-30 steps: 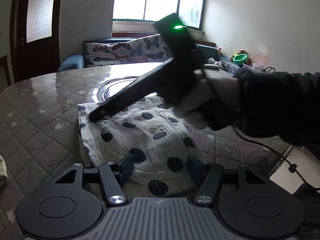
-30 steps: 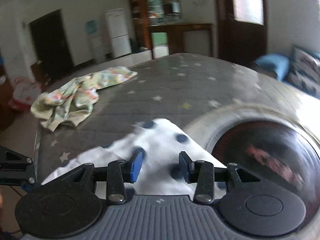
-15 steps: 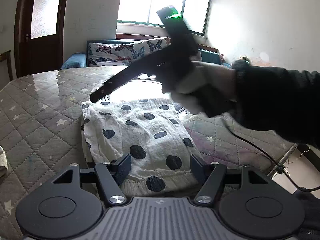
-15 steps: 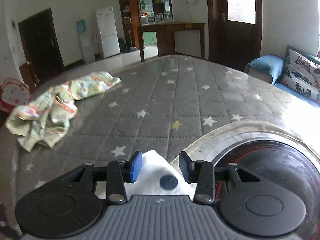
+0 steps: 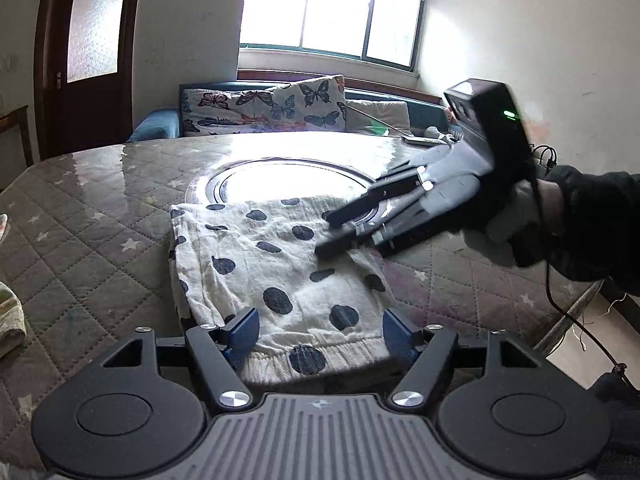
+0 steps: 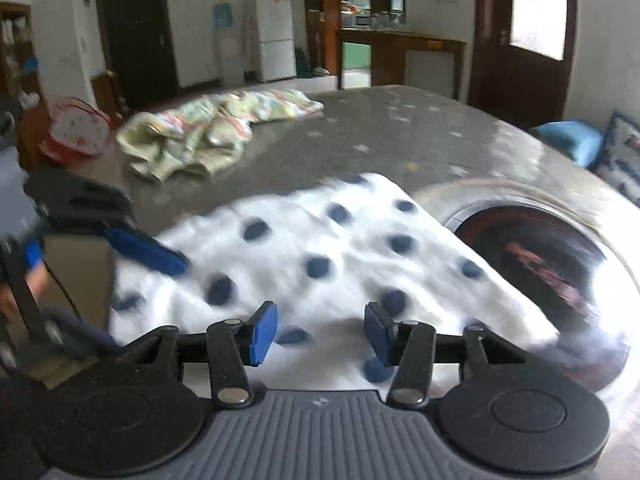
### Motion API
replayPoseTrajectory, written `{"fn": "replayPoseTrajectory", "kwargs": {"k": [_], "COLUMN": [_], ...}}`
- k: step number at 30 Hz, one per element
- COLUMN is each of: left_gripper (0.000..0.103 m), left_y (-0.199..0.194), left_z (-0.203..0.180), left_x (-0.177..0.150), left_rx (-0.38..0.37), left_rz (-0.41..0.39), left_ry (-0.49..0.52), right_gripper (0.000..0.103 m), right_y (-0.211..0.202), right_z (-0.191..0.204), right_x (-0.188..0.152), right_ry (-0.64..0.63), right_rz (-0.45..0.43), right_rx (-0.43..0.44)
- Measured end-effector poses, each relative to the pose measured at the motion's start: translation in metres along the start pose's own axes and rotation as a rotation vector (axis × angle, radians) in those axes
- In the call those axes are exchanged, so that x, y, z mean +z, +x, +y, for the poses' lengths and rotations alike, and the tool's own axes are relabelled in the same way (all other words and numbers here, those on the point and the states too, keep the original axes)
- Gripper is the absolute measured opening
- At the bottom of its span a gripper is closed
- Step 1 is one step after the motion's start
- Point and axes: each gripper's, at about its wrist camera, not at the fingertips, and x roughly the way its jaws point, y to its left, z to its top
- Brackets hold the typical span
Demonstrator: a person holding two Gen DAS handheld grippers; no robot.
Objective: Fold clothes
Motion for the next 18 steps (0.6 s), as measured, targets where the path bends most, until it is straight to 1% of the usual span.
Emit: {"fn": "replayPoseTrajectory", "kwargs": {"k": [2, 6, 10, 15, 18], "left_gripper": [0.073, 0.073, 0.073, 0.074, 0.074], "left_y": [-0.004, -0.018, -0.040, -0.054, -0.052], "left_z": [-0.001, 0.001, 0.010, 0.019, 0.018], "left_x": [0.000, -0.001, -0.005, -0.018, -0.026], "left_rx": [0.005, 0.010, -0.005, -0.057, -0.068], "left_rz": [-0.002, -0.010, -0.009, 0.034, 0.073], "left_ry": [-0.007, -0.049, -0.098, -0.146, -0.150], "right_gripper": [0.051, 0.051, 0.051, 0.051, 0.050], "right_y": [-0.004, -0.003, 0.010, 0.030, 0.031], "right_z": [-0.013, -0.051, -0.080, -0.111, -0.115], "right_x": [-0.002, 0.006, 0.014, 0.011, 0.007], "right_ry": [0.019, 0.111, 0.202, 0.318, 0.349], "right_rz": [-0.003, -0.019, -0.031, 0.007, 0.016], "right_rx": [-0.057, -0.148, -0.171, -0.142, -0.119]}}
